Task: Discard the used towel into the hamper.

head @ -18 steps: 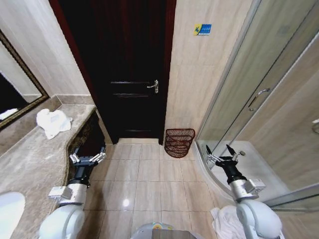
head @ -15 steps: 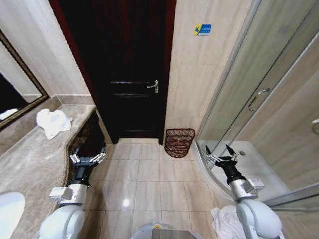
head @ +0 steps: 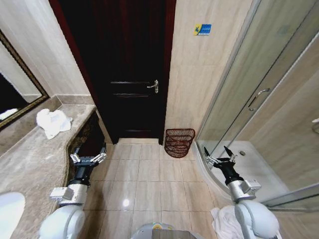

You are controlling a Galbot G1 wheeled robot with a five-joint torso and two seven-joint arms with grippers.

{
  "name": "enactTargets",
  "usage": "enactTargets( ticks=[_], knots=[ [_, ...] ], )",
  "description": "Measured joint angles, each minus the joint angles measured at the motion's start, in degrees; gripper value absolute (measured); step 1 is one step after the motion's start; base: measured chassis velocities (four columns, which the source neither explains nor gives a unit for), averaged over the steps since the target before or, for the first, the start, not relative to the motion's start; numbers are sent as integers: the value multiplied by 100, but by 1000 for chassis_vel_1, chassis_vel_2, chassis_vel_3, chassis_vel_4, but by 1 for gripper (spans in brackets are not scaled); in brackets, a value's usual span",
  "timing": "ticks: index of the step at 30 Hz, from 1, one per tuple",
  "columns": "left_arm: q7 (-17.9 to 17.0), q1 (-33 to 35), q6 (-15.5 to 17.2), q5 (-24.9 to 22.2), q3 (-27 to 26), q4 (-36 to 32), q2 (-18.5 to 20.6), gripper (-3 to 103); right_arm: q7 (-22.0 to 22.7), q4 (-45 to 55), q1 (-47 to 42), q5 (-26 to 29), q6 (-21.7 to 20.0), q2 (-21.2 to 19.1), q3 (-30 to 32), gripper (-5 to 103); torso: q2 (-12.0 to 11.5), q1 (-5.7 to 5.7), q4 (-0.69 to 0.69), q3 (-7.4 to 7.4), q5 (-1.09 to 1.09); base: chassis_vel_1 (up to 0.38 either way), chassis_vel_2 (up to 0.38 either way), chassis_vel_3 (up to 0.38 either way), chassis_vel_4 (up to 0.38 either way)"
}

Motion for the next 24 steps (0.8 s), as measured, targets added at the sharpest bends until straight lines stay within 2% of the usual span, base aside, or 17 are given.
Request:
enactTargets(
  ticks=[5,8,11,15,20,24],
  knots=[
    [3,-5,0,1,-1,-15,-5,100,13,-20,32,-29,-25,-1,-19,100,0,0,-1,0,1,52,33,-54,-72],
    [7,-5,0,2,4,-6,-20,100,19,-79,47,-41,-26,1,-26,100,0,0,3,0,0,145,107,-106,-139],
    [8,-20,0,8,24,25,-30,100,19,-136,49,-25,6,-1,-25,100,1,-2,-2,-1,0,186,149,-157,-143],
    [9,-49,2,6,44,61,-43,100,33,-228,98,56,104,-5,-27,100,1,-1,0,0,-3,176,132,-132,-125],
    [7,-83,3,-15,58,91,-68,100,82,-255,164,149,133,-29,-40,100,0,1,3,0,-1,28,28,-29,-33],
    [5,-103,2,-22,60,119,-84,100,82,-258,206,155,109,-63,-36,100,0,1,-1,1,0,-64,-6,53,14]
  ],
)
